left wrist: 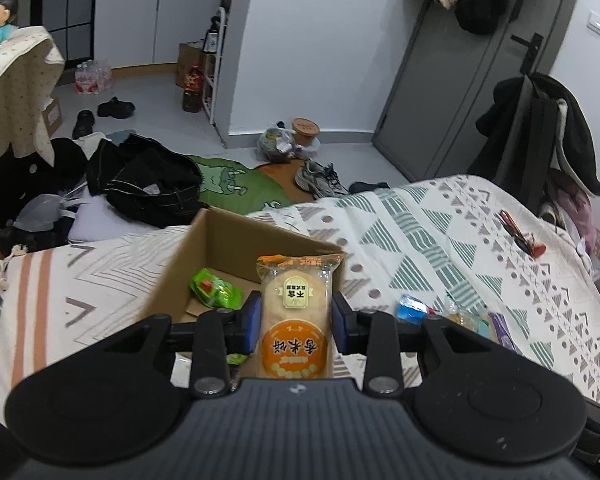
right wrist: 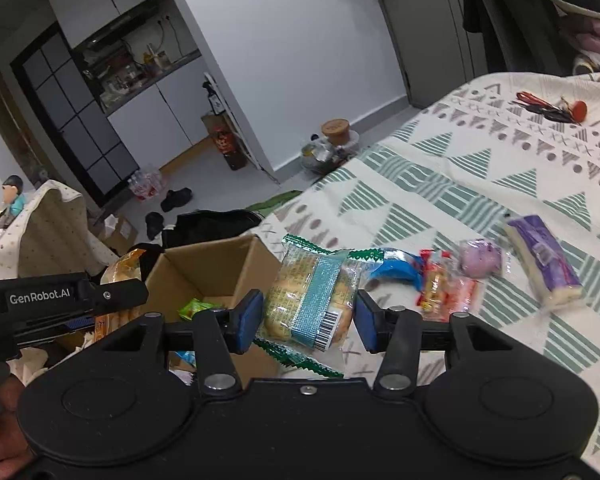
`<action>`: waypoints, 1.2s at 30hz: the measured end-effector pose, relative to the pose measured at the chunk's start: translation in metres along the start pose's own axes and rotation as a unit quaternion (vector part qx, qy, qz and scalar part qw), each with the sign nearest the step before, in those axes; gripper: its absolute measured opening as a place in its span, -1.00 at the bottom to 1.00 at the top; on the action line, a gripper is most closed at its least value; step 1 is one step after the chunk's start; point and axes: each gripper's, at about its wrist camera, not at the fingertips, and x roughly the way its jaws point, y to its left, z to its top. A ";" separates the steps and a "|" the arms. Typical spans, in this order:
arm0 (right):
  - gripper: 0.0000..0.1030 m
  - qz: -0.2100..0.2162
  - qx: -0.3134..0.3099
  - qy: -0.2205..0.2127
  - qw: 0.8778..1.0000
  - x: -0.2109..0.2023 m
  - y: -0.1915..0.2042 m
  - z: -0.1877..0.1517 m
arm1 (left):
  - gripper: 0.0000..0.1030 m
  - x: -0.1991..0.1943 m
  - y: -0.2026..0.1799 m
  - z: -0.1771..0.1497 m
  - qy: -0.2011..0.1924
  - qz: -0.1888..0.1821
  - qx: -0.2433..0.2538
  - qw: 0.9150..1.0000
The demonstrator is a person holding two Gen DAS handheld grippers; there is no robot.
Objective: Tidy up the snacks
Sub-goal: 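Lower both packs into the cardboard box and open both grippers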
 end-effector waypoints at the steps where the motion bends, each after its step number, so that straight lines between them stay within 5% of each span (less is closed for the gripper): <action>1: -0.07 0.000 -0.002 -0.001 1.000 0.000 0.002 0.000 | -0.34 0.000 0.004 0.001 0.000 0.001 -0.004 1.000; 26: -0.07 0.033 -0.037 -0.003 0.999 0.038 0.058 0.001 | -0.33 0.040 0.071 0.010 0.016 0.011 -0.059 0.998; 36: 0.02 0.048 -0.052 0.004 0.997 0.049 0.069 -0.006 | -0.17 0.038 0.076 0.011 0.035 0.011 -0.068 0.997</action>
